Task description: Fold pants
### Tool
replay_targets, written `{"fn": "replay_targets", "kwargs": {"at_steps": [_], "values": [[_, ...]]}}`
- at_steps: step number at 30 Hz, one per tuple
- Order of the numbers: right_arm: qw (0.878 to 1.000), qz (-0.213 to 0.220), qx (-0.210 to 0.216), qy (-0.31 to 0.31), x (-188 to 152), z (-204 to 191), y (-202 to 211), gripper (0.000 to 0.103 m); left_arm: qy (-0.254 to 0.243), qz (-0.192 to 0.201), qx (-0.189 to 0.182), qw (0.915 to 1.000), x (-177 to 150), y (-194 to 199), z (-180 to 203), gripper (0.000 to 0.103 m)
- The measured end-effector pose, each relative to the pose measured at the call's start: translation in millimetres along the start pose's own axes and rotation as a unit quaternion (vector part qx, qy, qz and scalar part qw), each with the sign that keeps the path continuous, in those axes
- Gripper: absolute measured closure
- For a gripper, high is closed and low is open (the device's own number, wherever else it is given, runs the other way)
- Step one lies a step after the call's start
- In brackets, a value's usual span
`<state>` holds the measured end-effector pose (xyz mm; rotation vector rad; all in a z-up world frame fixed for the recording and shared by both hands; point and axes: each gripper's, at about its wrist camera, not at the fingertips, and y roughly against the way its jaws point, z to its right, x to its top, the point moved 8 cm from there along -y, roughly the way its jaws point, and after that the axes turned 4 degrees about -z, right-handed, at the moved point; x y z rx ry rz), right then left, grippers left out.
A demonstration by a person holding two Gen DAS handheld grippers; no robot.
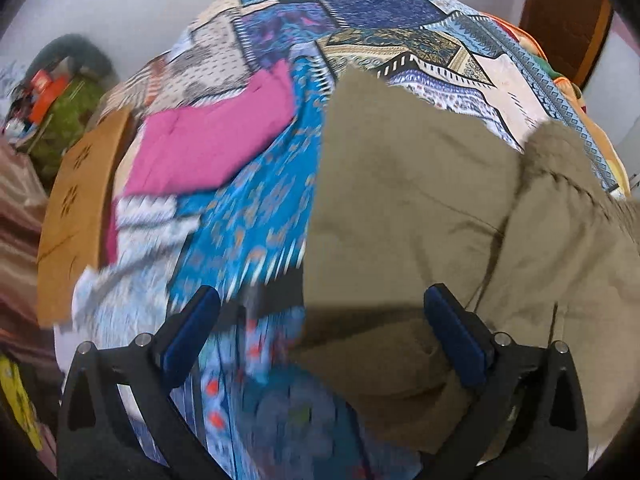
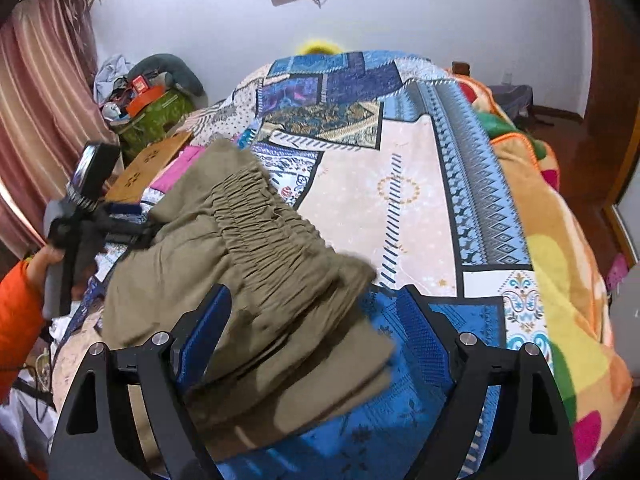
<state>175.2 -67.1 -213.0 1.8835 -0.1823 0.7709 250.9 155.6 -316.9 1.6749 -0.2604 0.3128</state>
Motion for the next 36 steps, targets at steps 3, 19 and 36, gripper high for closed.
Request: {"fn": "replay_targets", "kwargs": {"at_steps": [3, 19, 36], "values": [[1.0, 0.005, 0.004, 0.005, -5, -7, 9, 0.021, 0.009, -0.001, -0.01, 0.9999, -29, 15, 3, 0.0], [0.999, -0.038, -0.003, 0.011, -54, 9, -11, 0.052, 0.077, 0.022, -0.027, 0.9965, -114, 46, -25, 0.0], [0.996, -0.007, 0.035, 0.079, 11, -30, -7, 0.052, -0.019, 0.11, -0.076, 0.9909, -5, 105, 55, 0.009]]}}
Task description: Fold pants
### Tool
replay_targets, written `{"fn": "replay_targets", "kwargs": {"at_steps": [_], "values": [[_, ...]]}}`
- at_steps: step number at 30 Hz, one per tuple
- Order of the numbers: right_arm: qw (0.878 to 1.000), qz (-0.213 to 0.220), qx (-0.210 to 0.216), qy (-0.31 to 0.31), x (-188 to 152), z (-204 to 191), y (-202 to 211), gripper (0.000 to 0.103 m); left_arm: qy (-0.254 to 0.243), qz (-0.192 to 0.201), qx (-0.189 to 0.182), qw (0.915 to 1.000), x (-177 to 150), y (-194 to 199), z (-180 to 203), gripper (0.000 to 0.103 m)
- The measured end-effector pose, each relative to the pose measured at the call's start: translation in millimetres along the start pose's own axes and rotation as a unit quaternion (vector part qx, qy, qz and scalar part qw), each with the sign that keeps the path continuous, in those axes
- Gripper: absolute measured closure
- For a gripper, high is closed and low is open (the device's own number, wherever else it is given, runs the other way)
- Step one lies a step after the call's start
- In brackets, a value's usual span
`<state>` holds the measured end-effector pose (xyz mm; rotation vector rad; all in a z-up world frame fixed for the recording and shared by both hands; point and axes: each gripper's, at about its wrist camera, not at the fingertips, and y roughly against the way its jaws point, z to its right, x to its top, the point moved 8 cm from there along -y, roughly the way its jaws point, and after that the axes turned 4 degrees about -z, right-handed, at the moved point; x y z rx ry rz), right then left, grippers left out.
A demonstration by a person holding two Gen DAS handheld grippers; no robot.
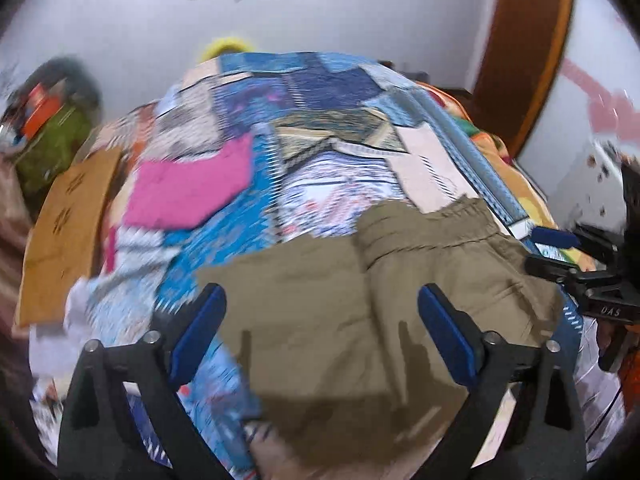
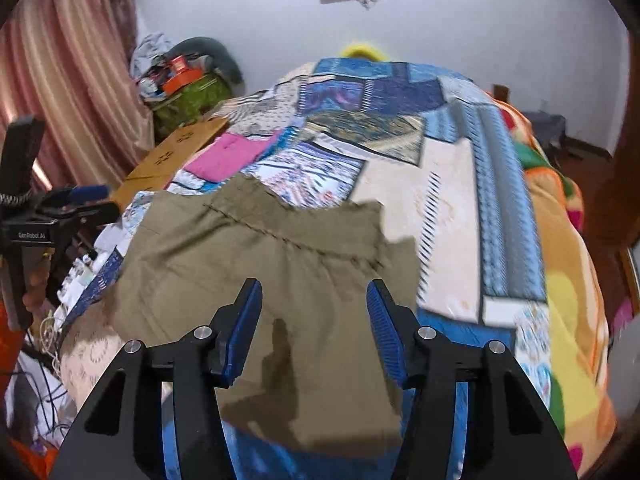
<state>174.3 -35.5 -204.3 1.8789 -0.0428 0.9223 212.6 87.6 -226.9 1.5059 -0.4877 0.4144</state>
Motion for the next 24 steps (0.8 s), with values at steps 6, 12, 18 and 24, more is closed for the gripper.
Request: {"fn": "replay_targets", "kwargs": {"at_steps": [6, 12, 18, 24], "values": [[0.999, -0.032, 0.011, 0.042, 7, -14, -33, 0.052, -0.045, -0.057, 0.017, 0.9972, 3, -64, 30, 0.018], [0.996, -0.069, 0.019, 0.057, -14, -4, -53, 0.053, -0.005, -0.073, -0.03, 0.9969, -6, -81, 8, 0.018], [0.997, -0.071, 0.008, 0.027, -26, 14, -32, 0.054, 0.03, -0.062, -0.047, 0.9965, -11, -50, -7, 0.022], [0.998, -0.055, 0.003, 0.023, -30, 10, -13, 0.053, 0.025, -0.048, -0.054, 0.9971, -39, -16, -13, 0.022]]}}
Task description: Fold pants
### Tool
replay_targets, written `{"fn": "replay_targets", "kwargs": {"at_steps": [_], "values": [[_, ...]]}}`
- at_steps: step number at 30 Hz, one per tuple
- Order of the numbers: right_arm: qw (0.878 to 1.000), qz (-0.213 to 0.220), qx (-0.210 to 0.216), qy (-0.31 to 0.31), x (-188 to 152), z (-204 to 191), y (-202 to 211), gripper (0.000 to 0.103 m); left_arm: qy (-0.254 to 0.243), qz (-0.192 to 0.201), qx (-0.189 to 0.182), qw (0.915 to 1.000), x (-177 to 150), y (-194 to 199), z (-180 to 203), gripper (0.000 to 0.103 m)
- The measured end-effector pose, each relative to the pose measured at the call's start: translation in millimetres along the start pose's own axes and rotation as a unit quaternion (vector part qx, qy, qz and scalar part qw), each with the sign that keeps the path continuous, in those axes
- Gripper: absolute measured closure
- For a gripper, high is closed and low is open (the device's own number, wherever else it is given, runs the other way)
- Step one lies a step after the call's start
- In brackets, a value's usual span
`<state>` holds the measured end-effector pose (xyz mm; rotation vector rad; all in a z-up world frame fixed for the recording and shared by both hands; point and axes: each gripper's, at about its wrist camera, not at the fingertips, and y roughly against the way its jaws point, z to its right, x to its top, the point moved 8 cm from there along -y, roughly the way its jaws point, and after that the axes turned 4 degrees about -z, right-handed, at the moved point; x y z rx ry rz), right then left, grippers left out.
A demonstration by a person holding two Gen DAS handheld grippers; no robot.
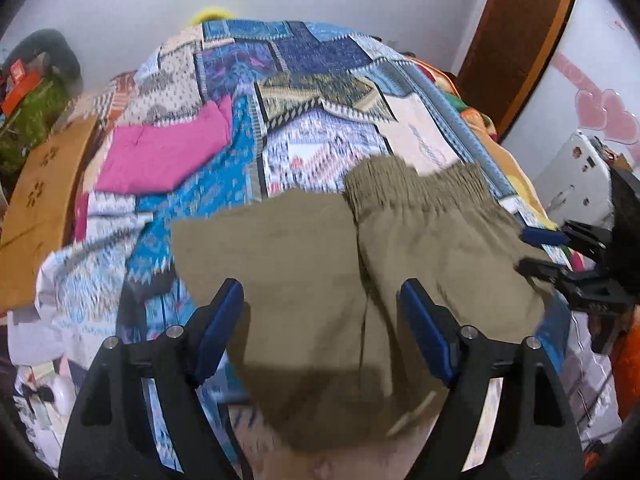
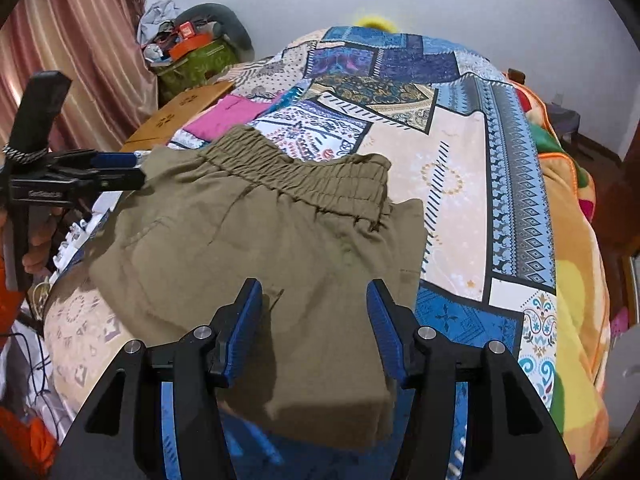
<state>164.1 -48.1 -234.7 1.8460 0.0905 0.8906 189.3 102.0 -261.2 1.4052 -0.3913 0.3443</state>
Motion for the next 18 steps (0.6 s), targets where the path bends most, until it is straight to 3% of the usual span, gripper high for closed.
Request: {"fn": "replay_targets", "kwargs": {"at_steps": [5, 10, 14, 17, 18], "values": [[1.0, -0.008, 0.003, -0.011, -9, -4, -12, 0.053, 0.013, -0.043, 0.005, 0.999, -42, -21, -10, 0.02], [1.0, -0.004, 0.003, -0.024, -11, -1, -11, 0.053, 0.033, -0.01, 0.046, 0.9983, -54, -14, -22, 0.017], [1.0, 0.001, -0.015, -0.024, -17, 2, -4, 0.053, 0.02, 0.001, 0.086, 0.9961, -58, -6, -21, 0.017], [0.999, 0.001, -0.039, -0.03, -26, 11, 3, 0.053, 0.018, 0.005, 0.144, 0.9894, -58, 0, -31, 0.021], [0.998, 0.001, -0.043, -0.034, -28, 14, 6, 0.053, 0.032, 0.004, 0.127, 0.9914, -58, 2, -34, 0.021]]}}
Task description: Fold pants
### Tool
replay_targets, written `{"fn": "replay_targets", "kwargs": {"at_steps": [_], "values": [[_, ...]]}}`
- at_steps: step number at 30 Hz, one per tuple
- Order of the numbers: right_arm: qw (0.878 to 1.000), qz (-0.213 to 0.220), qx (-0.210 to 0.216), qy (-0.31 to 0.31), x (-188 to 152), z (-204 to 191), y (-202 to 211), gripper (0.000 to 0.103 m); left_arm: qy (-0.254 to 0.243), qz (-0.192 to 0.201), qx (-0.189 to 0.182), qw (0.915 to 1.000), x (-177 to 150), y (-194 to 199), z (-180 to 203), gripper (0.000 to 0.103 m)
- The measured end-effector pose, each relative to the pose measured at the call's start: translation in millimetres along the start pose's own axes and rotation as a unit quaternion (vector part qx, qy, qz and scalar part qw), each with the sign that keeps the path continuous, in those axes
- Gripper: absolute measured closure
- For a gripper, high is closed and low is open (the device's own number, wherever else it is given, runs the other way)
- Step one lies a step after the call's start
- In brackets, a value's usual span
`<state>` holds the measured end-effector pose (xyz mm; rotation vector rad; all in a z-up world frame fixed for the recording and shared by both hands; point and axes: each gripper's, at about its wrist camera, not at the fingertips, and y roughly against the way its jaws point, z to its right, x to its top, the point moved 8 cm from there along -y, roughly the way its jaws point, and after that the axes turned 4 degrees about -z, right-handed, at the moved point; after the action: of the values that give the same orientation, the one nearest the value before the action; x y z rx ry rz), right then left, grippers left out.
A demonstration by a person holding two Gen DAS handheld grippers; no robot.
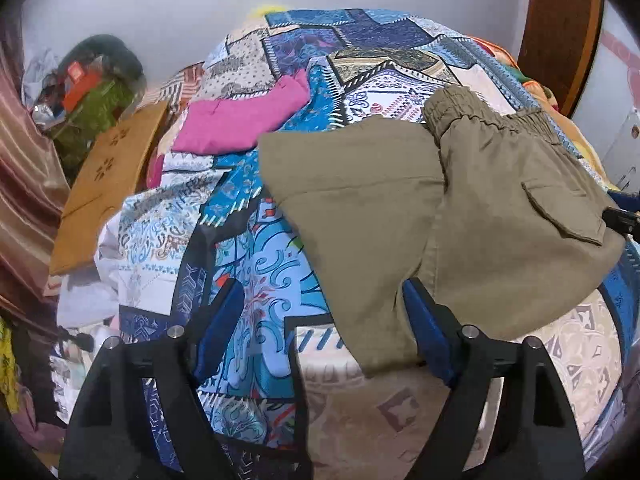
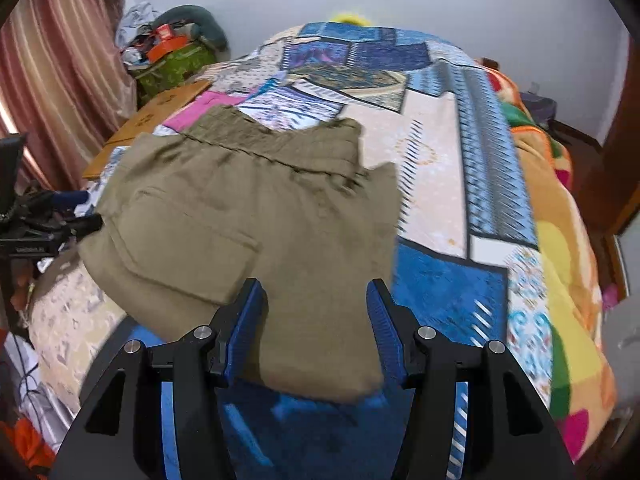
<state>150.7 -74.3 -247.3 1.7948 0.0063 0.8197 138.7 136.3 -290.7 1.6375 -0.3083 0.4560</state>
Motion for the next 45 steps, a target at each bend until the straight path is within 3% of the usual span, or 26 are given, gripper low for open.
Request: {"fn": "replay_targets", "kwargs": {"at_steps": [3, 9, 10, 12, 20, 24, 26, 29, 34, 40, 45], "values": [[1.0, 0.001, 0.007, -0.029, -7, 13, 8, 0.053, 0.029, -0.006, -0.042, 0.9987, 3, 5, -9, 0.021], [0.998, 0.024, 0.02, -0.056, 8, 22, 21, 0.051, 0.027, 0.026, -0.044, 0.9983, 31, 23, -10, 0.021], [0.998, 0.026, 0.023, -0.059, 12, 21, 19, 0.046, 0.028, 0.024, -0.051, 0.998, 35, 21, -9, 0.021], [0.997, 0.03, 0.024, -0.061, 20, 19, 14, 0.039, 0.037, 0.01, -0.069, 0.9969, 40, 10, -10, 0.021], [0.995, -0.015, 0.059, -0.082, 20, 22, -34, 0.037, 0.094, -0.066, -0.148, 0.9824, 36, -45, -11, 0.021], [0.988, -0.026, 0.106, -0.113, 23, 29, -46, 0.033, 0.092, -0.063, -0.168, 0.9795, 44, -51, 0, 0.022], [0.985, -0.03, 0.121, -0.116, 25, 29, -50, 0.031, 0.085, -0.057, -0.173, 0.9796, 51, -51, 5, 0.029], [0.984, -0.037, 0.131, -0.111, 28, 28, -53, 0.034, 0.075, -0.049, -0.168, 0.9818, 61, -52, 9, 0.039], [0.984, -0.038, 0.142, -0.098, 35, 26, -53, 0.06, 0.074, -0.034, -0.14, 0.9869, 73, -56, 8, 0.065], [0.992, -0.02, 0.108, -0.07, 46, 25, -45, 0.087, 0.052, -0.009, -0.076, 0.9957, 86, -48, 9, 0.091], [0.997, 0.008, 0.074, -0.034, 60, 19, -29, 0.091, 0.037, 0.017, -0.056, 0.9976, 95, -28, 7, 0.095]]}}
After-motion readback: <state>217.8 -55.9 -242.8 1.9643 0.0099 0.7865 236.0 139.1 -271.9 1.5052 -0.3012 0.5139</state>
